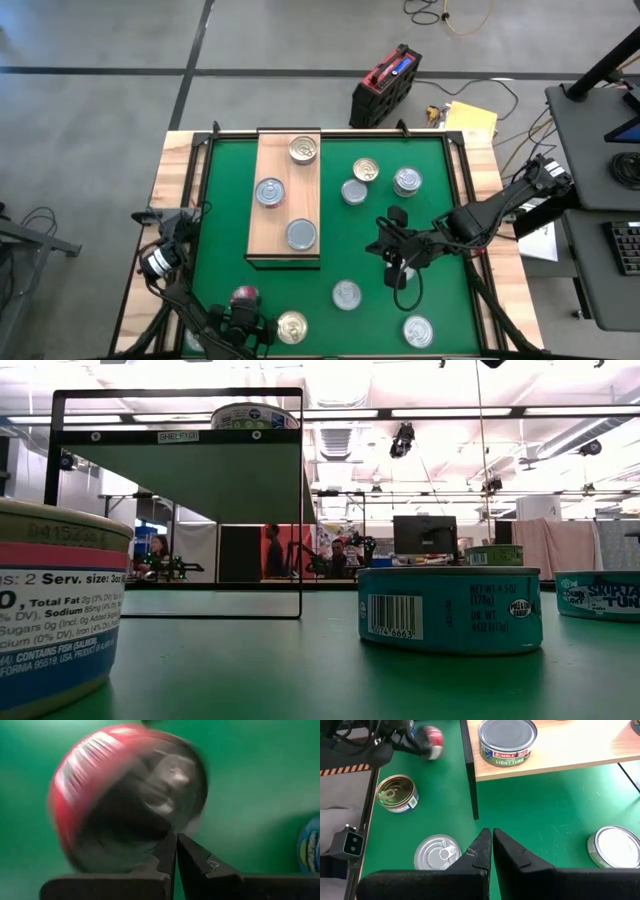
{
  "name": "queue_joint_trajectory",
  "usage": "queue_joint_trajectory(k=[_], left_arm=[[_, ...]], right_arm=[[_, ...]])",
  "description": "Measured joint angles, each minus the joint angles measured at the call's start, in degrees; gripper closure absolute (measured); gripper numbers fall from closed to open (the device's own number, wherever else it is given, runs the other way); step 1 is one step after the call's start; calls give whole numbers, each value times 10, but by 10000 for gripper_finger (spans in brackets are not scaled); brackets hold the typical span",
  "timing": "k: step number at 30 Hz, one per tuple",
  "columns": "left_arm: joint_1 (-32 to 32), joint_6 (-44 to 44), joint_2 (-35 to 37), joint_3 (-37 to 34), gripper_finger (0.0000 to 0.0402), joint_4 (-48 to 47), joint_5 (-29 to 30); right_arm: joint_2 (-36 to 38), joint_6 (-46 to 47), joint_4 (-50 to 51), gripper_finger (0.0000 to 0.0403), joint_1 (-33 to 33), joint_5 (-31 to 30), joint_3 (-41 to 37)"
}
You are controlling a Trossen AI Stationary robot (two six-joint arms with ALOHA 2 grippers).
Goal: Stack canned seafood by type on shelf
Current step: Stack the red tuna can on top of the red tuna can on the shelf
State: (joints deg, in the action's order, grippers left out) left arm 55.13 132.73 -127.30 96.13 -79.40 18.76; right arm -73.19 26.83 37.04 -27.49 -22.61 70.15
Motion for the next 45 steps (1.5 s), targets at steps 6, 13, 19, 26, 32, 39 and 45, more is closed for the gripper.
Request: queue_joint_trajectory(k=[6,13,19,26,32,39,45], left_arm=[[1,-3,-3,5,402,-2,13],[1,-4,-11,5,402,-2,14],[1,-4,-10,5,402,-1,15],[1,-4,-10,5,402,-1,16],[1,-4,-10,6,402,-1,17],[1,-18,-9,24,402,-2,17],[1,-19,-9,44,402,-15,38]], right_arm=[[0,0,0,394,0,0,0],[0,0,-1,394,0,0,0],[0,0,-1,394,0,0,0],[0,0,-1,394,0,0,0],[0,0,-1,394,0,0,0],[0,0,-1,394,0,0,0],[0,-2,-1,394,0,0,0]])
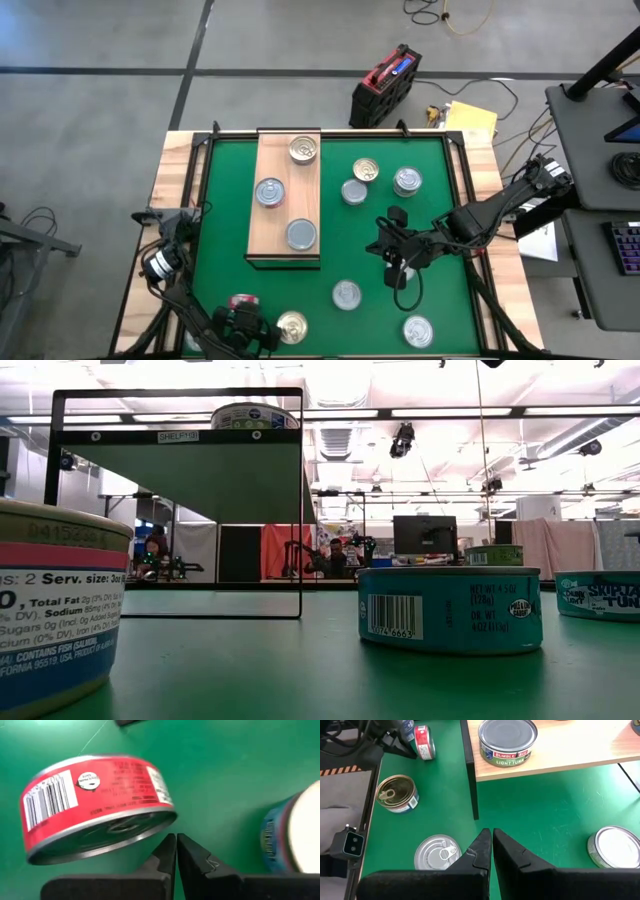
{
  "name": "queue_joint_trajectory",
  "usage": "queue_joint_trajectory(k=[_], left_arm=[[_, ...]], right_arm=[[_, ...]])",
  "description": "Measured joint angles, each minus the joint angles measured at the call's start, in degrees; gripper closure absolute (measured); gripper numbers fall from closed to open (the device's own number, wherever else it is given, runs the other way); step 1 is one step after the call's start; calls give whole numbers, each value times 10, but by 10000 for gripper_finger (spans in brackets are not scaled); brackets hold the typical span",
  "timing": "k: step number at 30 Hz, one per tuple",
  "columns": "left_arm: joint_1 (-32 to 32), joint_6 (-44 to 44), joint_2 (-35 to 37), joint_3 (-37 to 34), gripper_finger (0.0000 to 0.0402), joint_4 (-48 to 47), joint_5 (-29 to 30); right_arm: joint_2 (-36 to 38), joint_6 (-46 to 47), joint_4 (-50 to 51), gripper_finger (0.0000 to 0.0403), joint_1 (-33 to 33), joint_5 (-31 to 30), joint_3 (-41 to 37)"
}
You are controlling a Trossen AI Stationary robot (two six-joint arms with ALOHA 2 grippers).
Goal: Stack canned seafood by type on shelf
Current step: Stack the red tuna can on top of the red tuna can on the shelf
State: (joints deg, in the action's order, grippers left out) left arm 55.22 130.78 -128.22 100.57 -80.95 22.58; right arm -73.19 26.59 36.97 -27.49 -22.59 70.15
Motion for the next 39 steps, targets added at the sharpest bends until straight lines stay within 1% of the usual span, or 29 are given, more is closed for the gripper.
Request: queue_joint_trajectory(k=[2,24,29,34,39], left_arm=[[0,0,0,0,402,0,9],[0,0,5,2,402,16,8],[0,-17,6,33,402,2,11],[0,-48,6,73,402,-30,57],[0,-62,5,113,402,-72,61]], right_arm=[[0,-2,0,394,0,0,0],[0,-1,0,394,0,1,0],[0,-2,0,394,0,1,0],[0,-2,0,394,0,1,0],[0,-2,0,394,0,3,0]])
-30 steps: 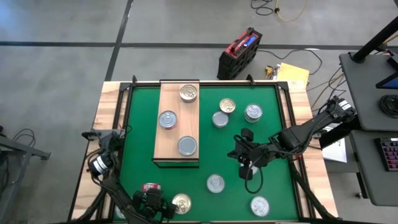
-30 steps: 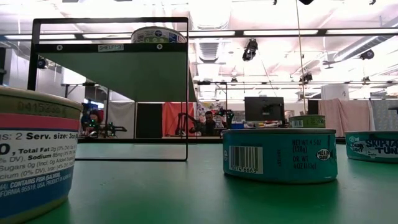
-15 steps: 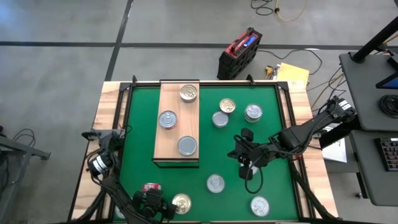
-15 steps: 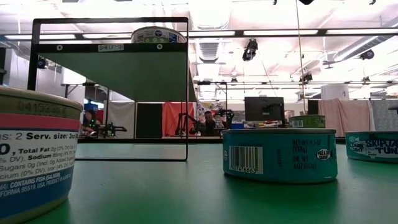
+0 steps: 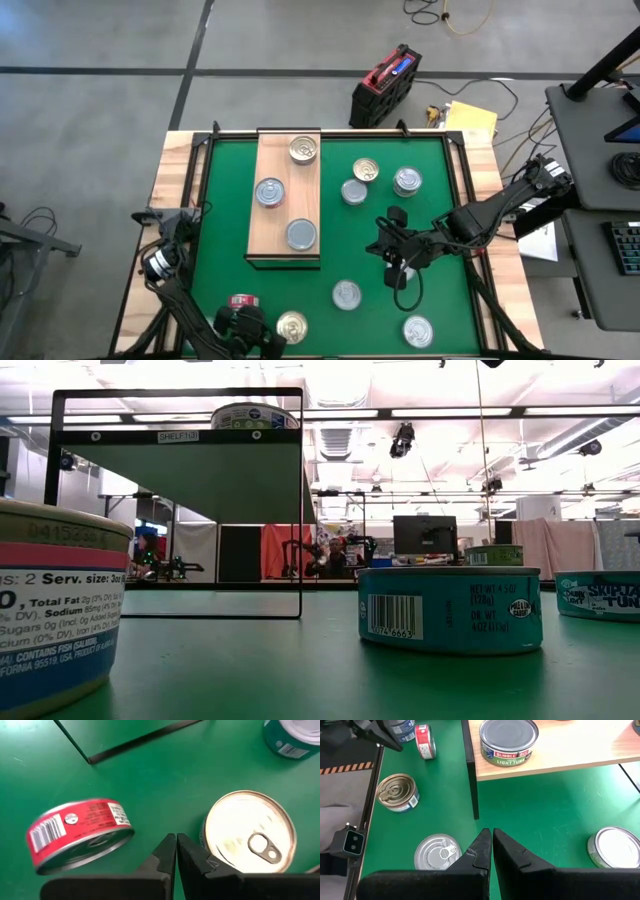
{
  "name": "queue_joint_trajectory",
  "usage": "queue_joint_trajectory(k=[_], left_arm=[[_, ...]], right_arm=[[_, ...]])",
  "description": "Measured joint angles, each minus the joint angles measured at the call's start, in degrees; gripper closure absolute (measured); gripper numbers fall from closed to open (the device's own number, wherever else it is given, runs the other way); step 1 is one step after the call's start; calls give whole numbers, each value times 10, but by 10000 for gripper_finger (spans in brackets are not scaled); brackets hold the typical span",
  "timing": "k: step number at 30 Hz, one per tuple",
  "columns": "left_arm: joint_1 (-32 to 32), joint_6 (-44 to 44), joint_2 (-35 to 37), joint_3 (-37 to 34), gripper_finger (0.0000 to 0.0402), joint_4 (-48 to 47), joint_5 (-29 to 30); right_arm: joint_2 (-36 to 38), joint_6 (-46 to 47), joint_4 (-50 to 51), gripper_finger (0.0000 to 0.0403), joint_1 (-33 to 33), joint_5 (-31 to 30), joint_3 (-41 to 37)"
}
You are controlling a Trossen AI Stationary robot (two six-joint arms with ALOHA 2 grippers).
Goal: Stack canned seafood by type on shelf
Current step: Stack the red tuna can on top of the red tuna can on the shelf
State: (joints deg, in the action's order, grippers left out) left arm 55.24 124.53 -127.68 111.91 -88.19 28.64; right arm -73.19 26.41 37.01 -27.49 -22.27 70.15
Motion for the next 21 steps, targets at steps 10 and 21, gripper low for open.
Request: queue_joint_trajectory(k=[10,21], left_arm=[[0,-253,-1,86,402,-19,-19],[3,-609,12,188,402,-18,-57]], right_arm=[[0,-4,1,394,0,3,0],[0,-4,1,394,0,4,0]])
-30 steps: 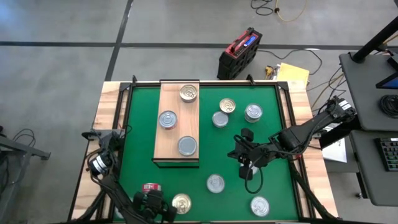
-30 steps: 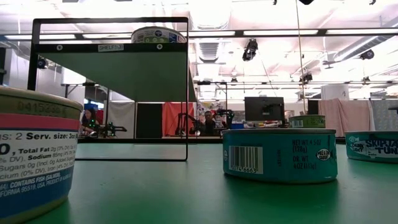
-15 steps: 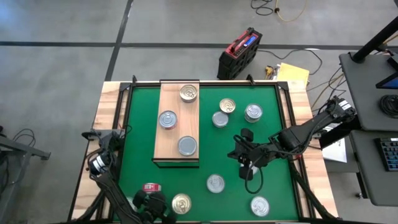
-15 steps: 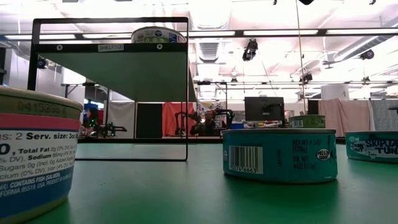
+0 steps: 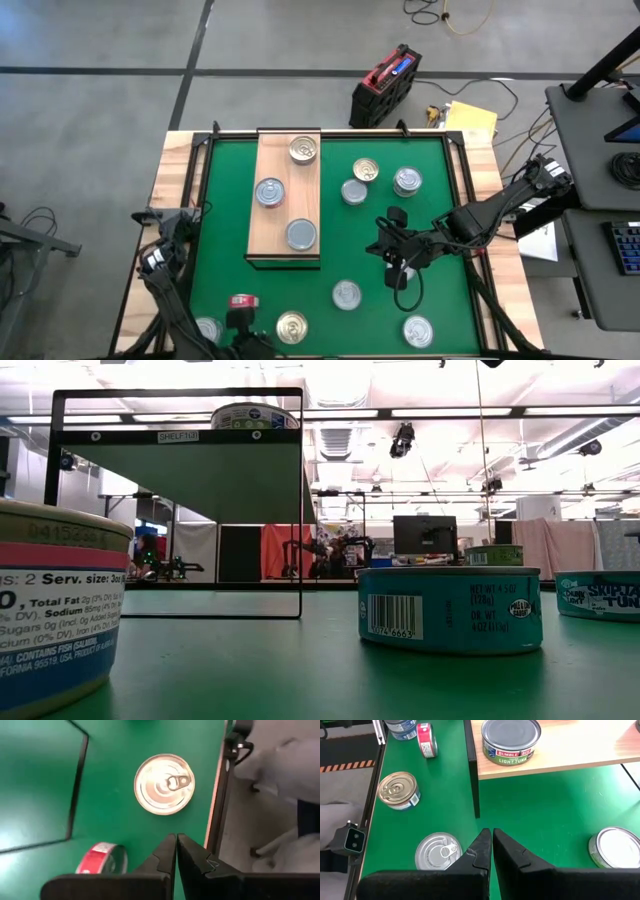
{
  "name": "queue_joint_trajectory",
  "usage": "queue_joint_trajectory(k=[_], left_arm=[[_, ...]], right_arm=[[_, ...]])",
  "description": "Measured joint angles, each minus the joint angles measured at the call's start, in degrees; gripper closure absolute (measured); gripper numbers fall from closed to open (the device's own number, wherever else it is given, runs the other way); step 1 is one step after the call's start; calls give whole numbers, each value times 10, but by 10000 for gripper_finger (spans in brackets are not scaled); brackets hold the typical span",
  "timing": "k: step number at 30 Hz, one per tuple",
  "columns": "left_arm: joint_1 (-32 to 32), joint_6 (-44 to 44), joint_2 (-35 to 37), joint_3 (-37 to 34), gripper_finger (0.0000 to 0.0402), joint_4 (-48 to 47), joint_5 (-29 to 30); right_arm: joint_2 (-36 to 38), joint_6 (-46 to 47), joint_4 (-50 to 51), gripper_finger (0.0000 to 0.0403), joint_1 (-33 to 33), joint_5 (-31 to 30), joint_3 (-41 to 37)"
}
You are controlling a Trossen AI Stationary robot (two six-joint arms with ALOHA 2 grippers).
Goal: Stack canned seafood by type on shelf
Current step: Stack the red tuna can on top of the red tuna can on the shelf
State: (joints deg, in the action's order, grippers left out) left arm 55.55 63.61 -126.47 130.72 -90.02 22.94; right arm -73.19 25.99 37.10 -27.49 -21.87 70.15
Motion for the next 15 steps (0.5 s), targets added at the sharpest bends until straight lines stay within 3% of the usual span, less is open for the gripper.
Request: queue_joint_trajectory(k=[8,15], left_arm=[[-1,-73,49,-30,402,1,1],[-8,-53,121,-147,402,0,-27]], right_arm=[[0,0,-1,394,0,-1,0],[0,0,-1,394,0,-1,0]])
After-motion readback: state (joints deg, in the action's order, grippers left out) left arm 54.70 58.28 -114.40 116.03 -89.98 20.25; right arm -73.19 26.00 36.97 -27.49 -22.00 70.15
